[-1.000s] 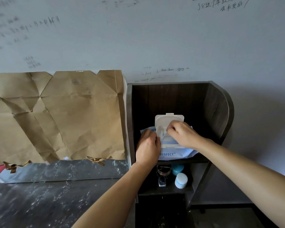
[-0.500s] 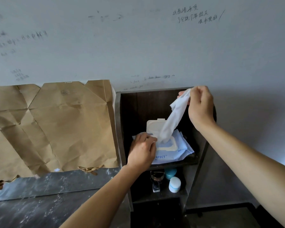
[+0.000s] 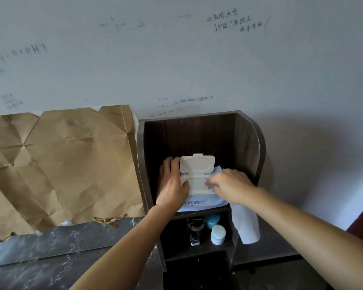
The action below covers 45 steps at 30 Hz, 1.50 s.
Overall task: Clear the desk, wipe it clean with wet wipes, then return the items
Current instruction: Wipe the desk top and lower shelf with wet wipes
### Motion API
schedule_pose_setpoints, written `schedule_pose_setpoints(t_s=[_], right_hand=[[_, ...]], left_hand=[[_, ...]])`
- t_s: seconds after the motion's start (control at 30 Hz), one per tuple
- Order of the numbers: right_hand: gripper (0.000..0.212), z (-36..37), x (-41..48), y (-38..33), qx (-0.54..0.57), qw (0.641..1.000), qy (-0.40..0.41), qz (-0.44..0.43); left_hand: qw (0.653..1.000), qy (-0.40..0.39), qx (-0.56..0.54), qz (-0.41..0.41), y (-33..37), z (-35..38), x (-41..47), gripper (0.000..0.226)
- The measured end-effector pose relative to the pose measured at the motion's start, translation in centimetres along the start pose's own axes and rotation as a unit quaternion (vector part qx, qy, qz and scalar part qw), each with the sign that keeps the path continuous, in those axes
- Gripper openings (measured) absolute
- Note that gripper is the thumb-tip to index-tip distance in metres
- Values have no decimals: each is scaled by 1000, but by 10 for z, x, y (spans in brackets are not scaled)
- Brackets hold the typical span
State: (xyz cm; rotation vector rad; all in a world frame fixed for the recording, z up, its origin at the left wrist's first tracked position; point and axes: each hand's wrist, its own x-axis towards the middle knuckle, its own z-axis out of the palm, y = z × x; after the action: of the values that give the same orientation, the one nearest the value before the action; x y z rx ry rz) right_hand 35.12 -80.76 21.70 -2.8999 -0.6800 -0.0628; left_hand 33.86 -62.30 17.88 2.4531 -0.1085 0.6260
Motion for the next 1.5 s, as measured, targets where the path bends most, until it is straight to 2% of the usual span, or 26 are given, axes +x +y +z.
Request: schedule_pose_setpoints(t_s=[0.03, 0.1, 0.17, 0.23, 0.33, 0.57, 0.73, 0.8, 0.9, 0.97, 1.03, 1.1, 1.13, 1.17, 1.23, 1.27, 1.3, 1.37, 1.43, 1.47, 1.5], right_hand=[[37, 3, -3, 1, -12, 1000, -18, -4], [36, 4, -8, 4, -1, 1000, -13, 14], [27, 3, -10, 6, 43, 997, 42, 54], [20, 4, -11, 4, 77, 985, 119, 96], [32, 7, -9, -3, 69, 977, 180, 93], [29, 20, -19, -13, -91, 990, 83, 62], [39, 26, -25, -17, -120, 989, 46, 71], [40, 30, -25, -11, -67, 993, 24, 95], [36, 30, -32, -4, 122, 983, 24, 138], [34, 24, -41, -8, 262, 949, 86, 151], [31, 16, -53, -19, 386, 899, 134, 155], [28, 9, -63, -36, 481, 852, 132, 160], [26, 7, -67, -45, 520, 831, 120, 157], [24, 6, -70, -54, 551, 814, 106, 153], [20, 7, -77, -73, 600, 781, 75, 153], [18, 9, -81, -83, 616, 770, 61, 153], [17, 12, -85, -92, 623, 765, 50, 154], [17, 22, -95, -105, 623, 764, 47, 159], [20, 40, -105, -114, 575, 801, 51, 159], [21, 51, -111, -118, 555, 812, 44, 176], [22, 64, -116, -123, 557, 805, 18, 204]], left_hand=[[1000, -16, 4, 12, 0, 0, 1, 69], [998, -52, 11, 34, 1, -2, 0, 77], [997, -58, 11, 50, 0, -4, -4, 68], [996, -42, 17, 81, -5, -5, -9, 50], [991, -30, 34, 129, -14, -2, -20, 33], [974, 5, 125, 188, -22, 4, -39, 41], [965, -14, 179, 188, -20, 5, -38, 48], [963, -33, 188, 190, -21, 4, -39, 48], [965, -29, 169, 196, -24, 1, -46, 46], [971, -8, 124, 205, -24, -3, -62, 37], [977, 14, 63, 202, -25, -8, -89, 31], [990, -5, -33, 136, -26, -16, -119, 34], [992, -45, -99, 68, -26, -20, -133, 43], [978, -110, -176, -15, -25, -25, -145, 55], [895, -227, -341, -178, -24, -34, -164, 77], [853, -258, -396, -220, -26, -39, -172, 75], [831, -268, -425, -239, -28, -45, -182, 67], [824, -239, -438, -268, -31, -57, -205, 45], [815, -173, -457, -311, -37, -72, -229, 27], [808, -142, -467, -331, -42, -78, -242, 25], [799, -118, -473, -352, -48, -86, -255, 27]])
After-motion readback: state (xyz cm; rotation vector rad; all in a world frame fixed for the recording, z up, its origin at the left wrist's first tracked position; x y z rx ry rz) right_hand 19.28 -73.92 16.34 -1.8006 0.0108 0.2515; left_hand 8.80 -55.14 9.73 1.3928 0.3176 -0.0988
